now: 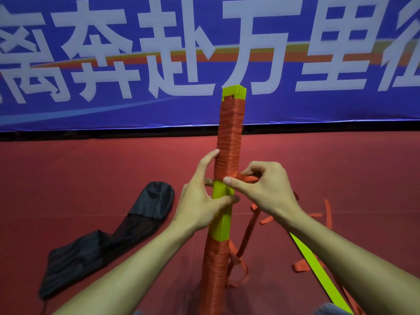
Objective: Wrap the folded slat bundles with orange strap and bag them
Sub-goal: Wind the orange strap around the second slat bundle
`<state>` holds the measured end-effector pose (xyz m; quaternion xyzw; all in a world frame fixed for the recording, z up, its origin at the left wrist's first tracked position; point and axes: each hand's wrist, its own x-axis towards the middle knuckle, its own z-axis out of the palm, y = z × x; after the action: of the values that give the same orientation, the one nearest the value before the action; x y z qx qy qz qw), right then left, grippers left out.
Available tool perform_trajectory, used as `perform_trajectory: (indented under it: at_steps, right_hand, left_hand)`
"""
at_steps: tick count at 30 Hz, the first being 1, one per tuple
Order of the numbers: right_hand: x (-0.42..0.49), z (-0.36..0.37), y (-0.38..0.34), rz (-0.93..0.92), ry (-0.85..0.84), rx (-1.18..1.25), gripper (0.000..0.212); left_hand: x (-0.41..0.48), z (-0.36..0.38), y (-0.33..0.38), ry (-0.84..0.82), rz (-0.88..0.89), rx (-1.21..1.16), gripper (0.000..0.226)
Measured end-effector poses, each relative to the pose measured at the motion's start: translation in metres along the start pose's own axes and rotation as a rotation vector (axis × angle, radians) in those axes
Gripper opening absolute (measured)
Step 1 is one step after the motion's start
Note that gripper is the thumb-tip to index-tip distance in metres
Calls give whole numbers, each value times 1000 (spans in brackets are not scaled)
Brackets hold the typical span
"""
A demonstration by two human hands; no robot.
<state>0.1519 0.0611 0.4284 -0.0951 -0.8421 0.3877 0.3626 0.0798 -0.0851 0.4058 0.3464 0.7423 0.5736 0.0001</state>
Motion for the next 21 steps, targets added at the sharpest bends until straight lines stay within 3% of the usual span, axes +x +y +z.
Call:
perform_trajectory:
  at_steps: [7, 14, 18, 21]
  right_hand:
    - [3, -3, -3, 19, -41, 116, 21]
    - [4, -6, 0, -10, -59, 122, 15]
    - [6, -7, 4, -8, -54, 144, 11]
    - [7, -8, 5, -22, -56, 160, 10]
  left_hand:
    - [1, -1, 6, -24, -23, -145, 118]
    - [2, -9, 7, -145, -88, -314, 102]
    - [2, -17, 2, -291, -122, -443, 80]
    - [3, -21, -4, -373, -134, -512, 81]
